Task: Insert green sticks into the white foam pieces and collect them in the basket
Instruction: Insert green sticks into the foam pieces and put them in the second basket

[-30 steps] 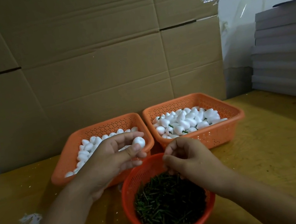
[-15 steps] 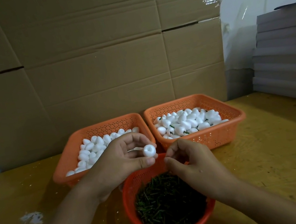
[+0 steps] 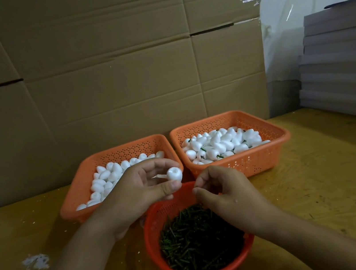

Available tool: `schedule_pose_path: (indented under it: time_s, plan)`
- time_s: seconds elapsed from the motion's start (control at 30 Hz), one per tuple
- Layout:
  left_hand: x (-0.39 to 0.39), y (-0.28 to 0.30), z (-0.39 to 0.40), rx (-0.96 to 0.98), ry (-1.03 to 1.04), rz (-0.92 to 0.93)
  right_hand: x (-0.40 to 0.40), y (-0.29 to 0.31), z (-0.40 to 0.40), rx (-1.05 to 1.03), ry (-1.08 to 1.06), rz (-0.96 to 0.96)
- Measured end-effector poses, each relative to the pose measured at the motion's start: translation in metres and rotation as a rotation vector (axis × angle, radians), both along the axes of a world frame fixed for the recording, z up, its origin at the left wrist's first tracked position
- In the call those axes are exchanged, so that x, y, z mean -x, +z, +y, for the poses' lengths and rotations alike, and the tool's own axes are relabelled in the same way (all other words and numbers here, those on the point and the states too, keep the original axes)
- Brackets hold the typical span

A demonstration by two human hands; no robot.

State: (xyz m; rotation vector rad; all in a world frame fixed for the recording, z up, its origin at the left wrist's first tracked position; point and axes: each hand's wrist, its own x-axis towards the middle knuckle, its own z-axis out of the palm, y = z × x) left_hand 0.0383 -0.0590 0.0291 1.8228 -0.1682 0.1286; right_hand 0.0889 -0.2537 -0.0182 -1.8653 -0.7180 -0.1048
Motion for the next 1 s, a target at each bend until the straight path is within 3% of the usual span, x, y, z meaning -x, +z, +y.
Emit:
schedule_pose_path:
  time_s: [0.83, 1.0]
  plan:
    - [0.0008, -0.0029, 0.0036, -0.132, 0.018, -0.058, 0.001, -0.0002, -0.0012, -0.012, 0.022, 0.029]
    - [-0.0003, -0.0043, 0.0008, -0.047, 0.044, -0.025, 0.0001, -0.0011, -0.0008, -0.006, 0.027, 0.028]
